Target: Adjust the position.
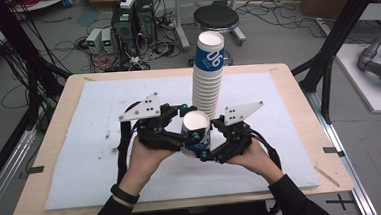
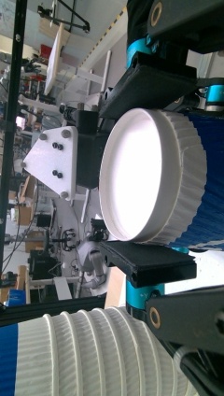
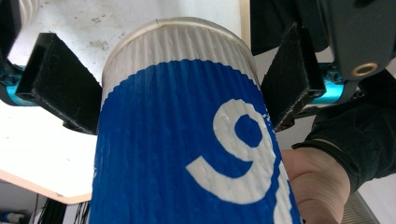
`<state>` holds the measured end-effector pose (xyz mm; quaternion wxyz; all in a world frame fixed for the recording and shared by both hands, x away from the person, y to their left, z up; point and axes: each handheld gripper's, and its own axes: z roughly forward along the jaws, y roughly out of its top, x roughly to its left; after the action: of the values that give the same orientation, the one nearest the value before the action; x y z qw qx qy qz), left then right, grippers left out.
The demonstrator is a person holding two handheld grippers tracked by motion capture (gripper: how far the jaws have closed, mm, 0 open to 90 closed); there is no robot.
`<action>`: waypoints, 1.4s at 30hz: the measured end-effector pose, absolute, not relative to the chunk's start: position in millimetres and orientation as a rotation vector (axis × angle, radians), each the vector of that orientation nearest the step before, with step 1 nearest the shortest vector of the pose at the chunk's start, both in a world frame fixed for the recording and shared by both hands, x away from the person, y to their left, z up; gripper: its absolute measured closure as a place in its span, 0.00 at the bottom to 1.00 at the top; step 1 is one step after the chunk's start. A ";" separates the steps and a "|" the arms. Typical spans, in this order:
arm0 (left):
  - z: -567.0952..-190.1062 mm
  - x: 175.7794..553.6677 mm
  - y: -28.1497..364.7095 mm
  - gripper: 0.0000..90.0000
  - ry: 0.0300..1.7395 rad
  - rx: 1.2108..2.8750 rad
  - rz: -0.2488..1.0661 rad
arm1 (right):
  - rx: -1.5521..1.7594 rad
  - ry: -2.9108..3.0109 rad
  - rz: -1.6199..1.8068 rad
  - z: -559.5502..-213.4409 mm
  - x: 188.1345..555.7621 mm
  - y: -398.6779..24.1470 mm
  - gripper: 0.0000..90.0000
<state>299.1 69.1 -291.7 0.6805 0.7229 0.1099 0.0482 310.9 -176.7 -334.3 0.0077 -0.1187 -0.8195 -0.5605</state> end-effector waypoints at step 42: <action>-294.0 316.0 70.1 0.26 0.291 1.894 0.015 | -0.330 -2.633 -1.629 -338.9 313.6 -174.5 0.29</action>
<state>316.0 70.1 -294.0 0.5749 0.8087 0.1243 0.0064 313.6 -174.5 -338.9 0.0139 -0.1058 -0.8455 -0.5232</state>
